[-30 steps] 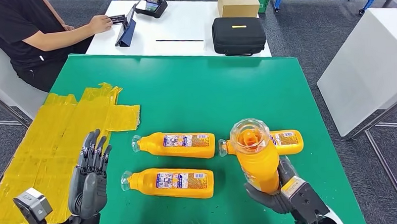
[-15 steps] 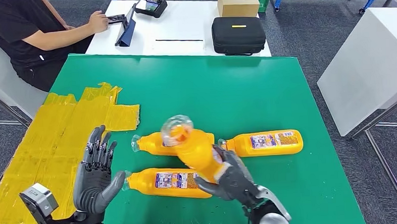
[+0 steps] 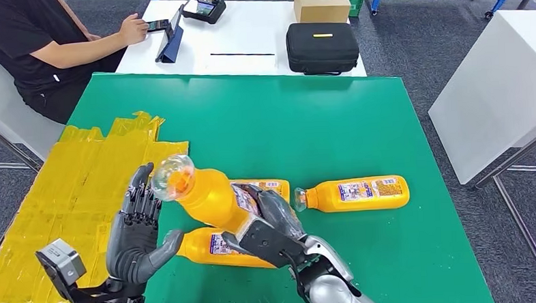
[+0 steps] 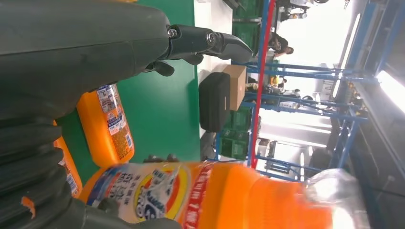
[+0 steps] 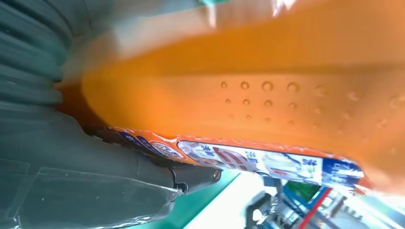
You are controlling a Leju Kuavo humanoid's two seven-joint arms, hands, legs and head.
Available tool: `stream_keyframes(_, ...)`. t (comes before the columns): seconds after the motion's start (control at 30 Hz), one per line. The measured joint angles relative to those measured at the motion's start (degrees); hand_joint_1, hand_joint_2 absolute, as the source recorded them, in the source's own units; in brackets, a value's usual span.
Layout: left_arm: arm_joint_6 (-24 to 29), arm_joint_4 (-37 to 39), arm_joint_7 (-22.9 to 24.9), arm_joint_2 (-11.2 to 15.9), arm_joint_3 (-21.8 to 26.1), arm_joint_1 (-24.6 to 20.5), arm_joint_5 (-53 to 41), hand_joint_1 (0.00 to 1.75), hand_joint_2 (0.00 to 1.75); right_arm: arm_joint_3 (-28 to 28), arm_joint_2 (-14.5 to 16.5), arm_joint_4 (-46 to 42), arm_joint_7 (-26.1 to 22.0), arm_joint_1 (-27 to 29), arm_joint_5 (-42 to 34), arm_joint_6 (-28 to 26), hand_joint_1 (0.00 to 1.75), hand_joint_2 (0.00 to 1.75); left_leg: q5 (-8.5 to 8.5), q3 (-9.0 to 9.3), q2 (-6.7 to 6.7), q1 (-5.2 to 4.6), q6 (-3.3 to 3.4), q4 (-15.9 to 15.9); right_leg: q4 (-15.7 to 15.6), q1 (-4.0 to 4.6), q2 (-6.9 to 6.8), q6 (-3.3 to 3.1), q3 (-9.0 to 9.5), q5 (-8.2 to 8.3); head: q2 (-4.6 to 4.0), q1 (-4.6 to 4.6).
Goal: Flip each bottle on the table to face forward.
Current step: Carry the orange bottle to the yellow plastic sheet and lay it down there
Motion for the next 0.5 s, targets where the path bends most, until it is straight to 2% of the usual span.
stream_keyframes(0.27,1.8,-0.3,1.1,0.8,-1.2,-0.4,0.4,0.0,1.75,3.4,0.3,1.6,0.0,-2.2,-0.5,-0.5,1.75,1.75,0.0,-0.04,-0.02,0.0,0.0,0.0,0.0,0.0,-0.01,0.0,-0.02,0.0,0.0,0.01)
stream_keyframes(0.5,7.3,-2.1,1.5,1.9,-1.5,-0.1,-0.6,0.0,1.75,6.9,0.7,3.6,1.1,-3.7,0.5,-0.5,1.75,1.75,0.0,-0.06,-0.02,0.01,0.0,0.0,0.0,0.01,0.0,0.0,-0.06,0.0,0.0,0.0)
